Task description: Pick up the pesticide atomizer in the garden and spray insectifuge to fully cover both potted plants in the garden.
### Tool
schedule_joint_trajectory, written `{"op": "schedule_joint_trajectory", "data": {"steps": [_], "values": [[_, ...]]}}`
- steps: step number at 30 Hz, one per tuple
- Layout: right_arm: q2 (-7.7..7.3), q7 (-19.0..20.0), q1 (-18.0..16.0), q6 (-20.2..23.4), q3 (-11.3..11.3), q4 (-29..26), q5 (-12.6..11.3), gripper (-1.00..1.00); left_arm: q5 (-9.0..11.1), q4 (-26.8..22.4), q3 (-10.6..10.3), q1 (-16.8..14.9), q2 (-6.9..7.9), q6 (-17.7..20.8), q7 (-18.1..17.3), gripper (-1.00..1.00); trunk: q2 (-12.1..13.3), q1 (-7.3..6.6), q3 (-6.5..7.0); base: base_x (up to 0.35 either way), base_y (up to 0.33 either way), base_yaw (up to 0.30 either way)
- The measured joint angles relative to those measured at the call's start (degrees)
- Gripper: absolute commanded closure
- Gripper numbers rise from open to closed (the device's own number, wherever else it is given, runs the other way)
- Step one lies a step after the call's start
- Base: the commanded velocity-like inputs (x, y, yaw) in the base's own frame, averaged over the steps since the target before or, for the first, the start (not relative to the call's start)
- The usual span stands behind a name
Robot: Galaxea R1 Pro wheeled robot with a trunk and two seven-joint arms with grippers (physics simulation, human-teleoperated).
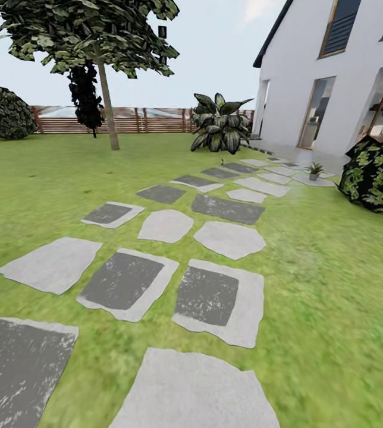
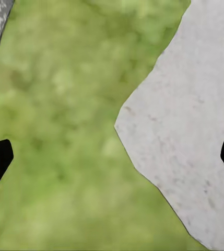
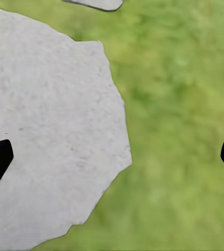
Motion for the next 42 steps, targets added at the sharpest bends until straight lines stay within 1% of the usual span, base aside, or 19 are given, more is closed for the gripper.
{"op": "schedule_joint_trajectory", "data": {"steps": [14, 42], "values": [[0.00, 0.00, 0.01, 0.03, -0.08, -0.07, -0.08, -1.00, -0.05, 0.01, -0.01, -0.01, -0.03, 0.00, 0.00, -1.00, 0.00, 0.00, 0.00, 0.337, 0.121, -0.023], [-0.01, -0.02, 0.01, 0.09, -0.09, -0.08, -0.08, -1.00, -0.01, 0.02, -0.01, -0.02, -0.09, -0.01, 0.00, -1.00, 0.00, 0.00, 0.00, 0.337, 0.121, -0.260]]}}
